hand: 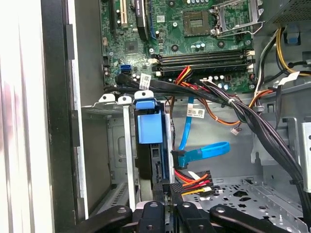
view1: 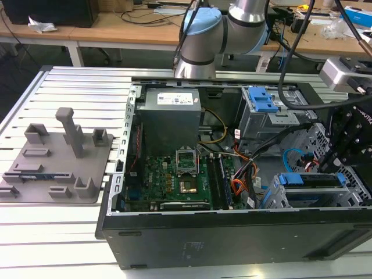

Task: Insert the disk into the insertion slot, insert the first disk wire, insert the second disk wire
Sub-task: 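Insert the first disk wire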

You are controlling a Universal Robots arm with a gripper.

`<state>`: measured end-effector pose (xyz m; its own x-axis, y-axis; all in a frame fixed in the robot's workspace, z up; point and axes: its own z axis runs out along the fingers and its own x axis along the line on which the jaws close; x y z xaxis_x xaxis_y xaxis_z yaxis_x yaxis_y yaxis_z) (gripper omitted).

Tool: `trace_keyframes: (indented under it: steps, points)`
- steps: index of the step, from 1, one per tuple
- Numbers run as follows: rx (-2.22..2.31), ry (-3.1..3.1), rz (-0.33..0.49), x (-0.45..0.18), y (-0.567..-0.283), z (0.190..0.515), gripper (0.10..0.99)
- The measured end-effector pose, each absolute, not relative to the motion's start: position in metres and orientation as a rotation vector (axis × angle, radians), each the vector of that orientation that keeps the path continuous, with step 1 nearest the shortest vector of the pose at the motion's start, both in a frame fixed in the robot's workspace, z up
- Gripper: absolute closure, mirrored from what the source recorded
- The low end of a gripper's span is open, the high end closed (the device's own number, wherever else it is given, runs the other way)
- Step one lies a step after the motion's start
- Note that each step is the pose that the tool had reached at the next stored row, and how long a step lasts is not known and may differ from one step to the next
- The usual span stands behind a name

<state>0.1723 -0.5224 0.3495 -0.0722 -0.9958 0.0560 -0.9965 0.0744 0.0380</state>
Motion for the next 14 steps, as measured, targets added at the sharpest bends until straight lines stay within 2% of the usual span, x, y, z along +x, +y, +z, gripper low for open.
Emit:
trace_keyframes:
  steps: [2, 14]
  points:
    - [2.106, -2.265, -0.014, 0.1724, -0.5272, 0.3495, 0.922]
    - [2.107, -2.266, -0.016, 0.1738, -0.5287, 0.3495, 0.922]
